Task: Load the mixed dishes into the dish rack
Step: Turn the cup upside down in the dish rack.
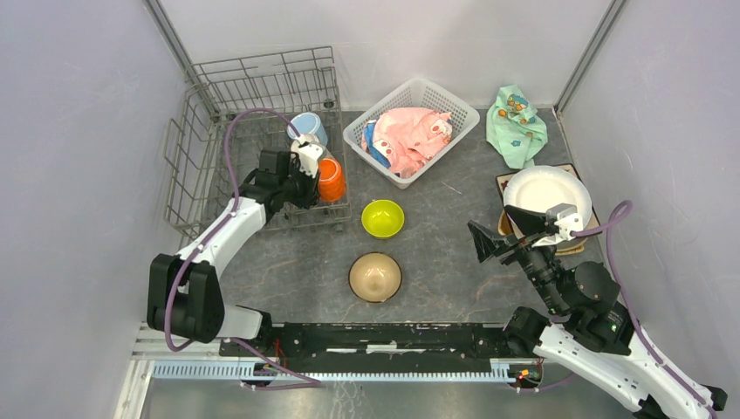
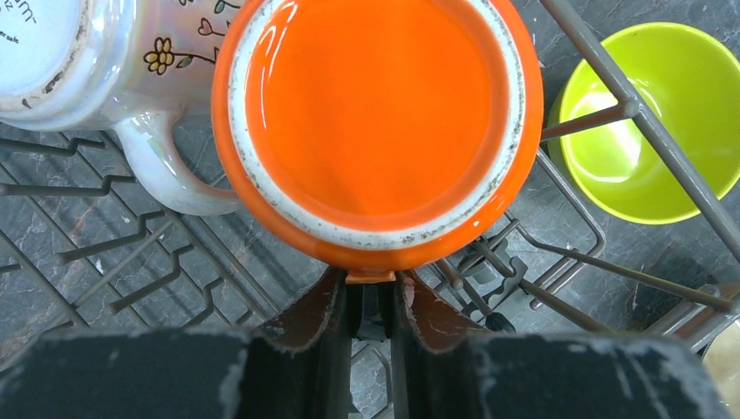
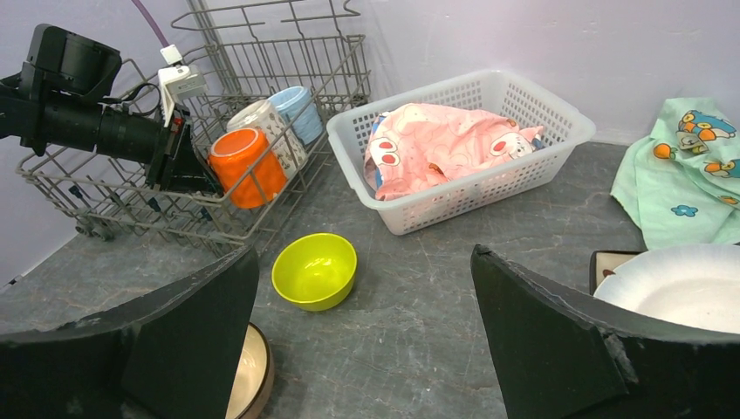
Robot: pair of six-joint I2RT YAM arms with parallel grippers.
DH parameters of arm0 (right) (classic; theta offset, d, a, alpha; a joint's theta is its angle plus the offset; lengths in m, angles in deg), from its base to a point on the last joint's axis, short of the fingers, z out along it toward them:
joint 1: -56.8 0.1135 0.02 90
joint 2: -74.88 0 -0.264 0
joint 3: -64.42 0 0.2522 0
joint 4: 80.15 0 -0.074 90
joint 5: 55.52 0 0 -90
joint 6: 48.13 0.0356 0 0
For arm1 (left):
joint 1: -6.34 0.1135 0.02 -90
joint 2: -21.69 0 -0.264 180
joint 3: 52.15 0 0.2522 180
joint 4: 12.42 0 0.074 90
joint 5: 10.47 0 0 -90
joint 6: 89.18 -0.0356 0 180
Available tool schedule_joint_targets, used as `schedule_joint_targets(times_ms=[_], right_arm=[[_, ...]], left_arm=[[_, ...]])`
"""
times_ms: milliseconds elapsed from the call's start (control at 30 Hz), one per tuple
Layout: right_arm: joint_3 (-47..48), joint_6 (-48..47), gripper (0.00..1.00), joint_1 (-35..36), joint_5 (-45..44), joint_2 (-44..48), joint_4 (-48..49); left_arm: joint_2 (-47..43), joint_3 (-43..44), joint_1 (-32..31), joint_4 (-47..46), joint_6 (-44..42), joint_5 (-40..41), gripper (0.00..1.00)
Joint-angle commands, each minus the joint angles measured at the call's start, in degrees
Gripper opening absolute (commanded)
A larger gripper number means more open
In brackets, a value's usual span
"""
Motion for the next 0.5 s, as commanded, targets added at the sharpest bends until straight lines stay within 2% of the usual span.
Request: schedule_joint_targets(times_ms=[0,100,200,233,467], right_arm=[[0.3,0.6,0.98,0.0,1.5,-0.1,3.1],[1.1,-0.1,0.98,0.0,1.9,-0.9,2.6],[2.0,-0.3,0.98,0.0,1.8,-1.2,1.9],[2.0,-0.2,0.98,0.0,1.8,-1.1,2.0],[1.2,0.3,0.98,0.0,1.9,-0.3,2.1]], left_arm=[[-0.5,-2.4,0.0,4.7,1.1,4.4,0.05],[-0.5,-2.9,0.0,4.2,1.3,5.3,0.05],[0.9,-2.0,0.0,4.5,1.6,5.7,0.19],[1.4,-1.7,0.0,4.9,1.7,5.5,0.21],[1.6,-0.9,0.0,6.0,2.3,4.5,0.22]])
